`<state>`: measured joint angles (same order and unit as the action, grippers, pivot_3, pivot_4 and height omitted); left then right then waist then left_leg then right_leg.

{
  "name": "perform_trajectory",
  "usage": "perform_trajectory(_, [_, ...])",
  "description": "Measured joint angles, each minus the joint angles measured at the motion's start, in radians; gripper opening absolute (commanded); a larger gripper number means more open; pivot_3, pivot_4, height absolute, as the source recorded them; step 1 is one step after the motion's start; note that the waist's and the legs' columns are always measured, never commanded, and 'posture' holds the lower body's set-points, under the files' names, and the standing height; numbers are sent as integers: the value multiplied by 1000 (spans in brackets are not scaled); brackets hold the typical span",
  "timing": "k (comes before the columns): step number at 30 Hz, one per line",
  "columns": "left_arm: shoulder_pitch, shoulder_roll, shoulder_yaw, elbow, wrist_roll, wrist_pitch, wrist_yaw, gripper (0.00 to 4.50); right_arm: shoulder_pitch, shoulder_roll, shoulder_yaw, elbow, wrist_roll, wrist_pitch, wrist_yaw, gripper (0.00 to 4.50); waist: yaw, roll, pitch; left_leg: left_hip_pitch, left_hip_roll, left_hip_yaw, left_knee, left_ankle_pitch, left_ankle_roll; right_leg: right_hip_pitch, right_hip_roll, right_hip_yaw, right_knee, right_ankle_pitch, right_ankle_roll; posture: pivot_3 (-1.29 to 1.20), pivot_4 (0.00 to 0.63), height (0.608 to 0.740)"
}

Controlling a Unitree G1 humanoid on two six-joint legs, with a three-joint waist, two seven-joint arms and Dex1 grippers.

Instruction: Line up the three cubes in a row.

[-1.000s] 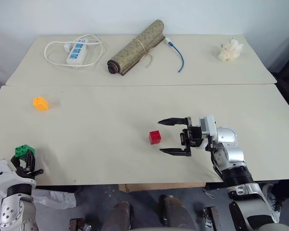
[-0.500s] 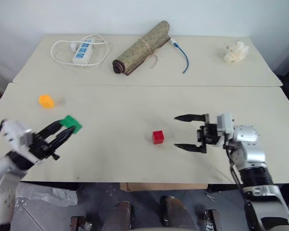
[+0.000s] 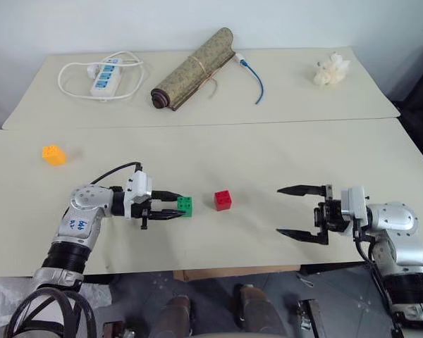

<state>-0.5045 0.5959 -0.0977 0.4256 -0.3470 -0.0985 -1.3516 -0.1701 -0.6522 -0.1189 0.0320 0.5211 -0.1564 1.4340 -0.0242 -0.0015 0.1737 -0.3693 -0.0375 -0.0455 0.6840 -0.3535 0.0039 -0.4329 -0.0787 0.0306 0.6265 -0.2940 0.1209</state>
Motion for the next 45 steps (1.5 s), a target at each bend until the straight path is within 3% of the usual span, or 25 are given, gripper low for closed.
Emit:
perform_trajectory(10, [-71,-43,2,127,34,-88,-47,1519,83,-2,-7,-124,15,50,-72,4500,20,0,0,1,-1,1,1,0,1,0,0,1,1,0,1,0,150,740])
perform_trajectory(11, [-81,-46,6,145,38,-96,-40,2208,83,-2,-7,-129,15,51,-74,4500,23,0,0,1,-1,0,1,1,1,0,0,1,1,0,1,0,150,740])
perform_trajectory(18, [-62,-31,53,149,34,-122,-37,4305,76,0,5,-128,15,53,-75,4500,22,0,0,0,-1,0,1,1,1,0,0,1,1,0,1,0,150,740])
perform_trajectory(22, [64,54,134,-13,-10,-45,-13,4305,35,24,34,-103,14,53,-72,4500,10,0,0,0,1,0,0,1,0,-1,0,1,1,0,0,0,150,740])
perform_trajectory(26, [287,85,318,-243,-89,68,155,4408,-52,70,73,-55,16,64,-64,4500,-1,0,0,0,1,-1,0,1,0,0,-1,4,1,0,0,0,150,740])
perform_trajectory(29, [481,9,490,-422,-126,117,367,4408,-133,125,96,-8,19,87,-74,4500,-2,0,0,0,1,-1,-1,1,0,0,-1,5,1,0,0,0,150,740])
perform_trajectory(35, [765,-300,767,-602,-124,70,793,4408,-215,215,122,57,10,78,-99,4500,7,-1,-1,1,0,-2,0,0,1,2,-2,5,-2,0,0,0,150,740])
perform_trajectory(40, [909,-498,840,-643,-163,45,965,4408,-241,223,124,90,-6,54,-96,4500,33,-4,-1,2,-1,-3,0,0,1,5,-3,4,-6,0,0,0,150,740])
perform_trajectory(45, [911,-541,826,-664,-174,33,1042,4408,-246,223,124,118,-18,24,-89,4500,42,-5,-2,3,0,-3,0,0,0,5,-2,3,-6,0,0,0,150,740])
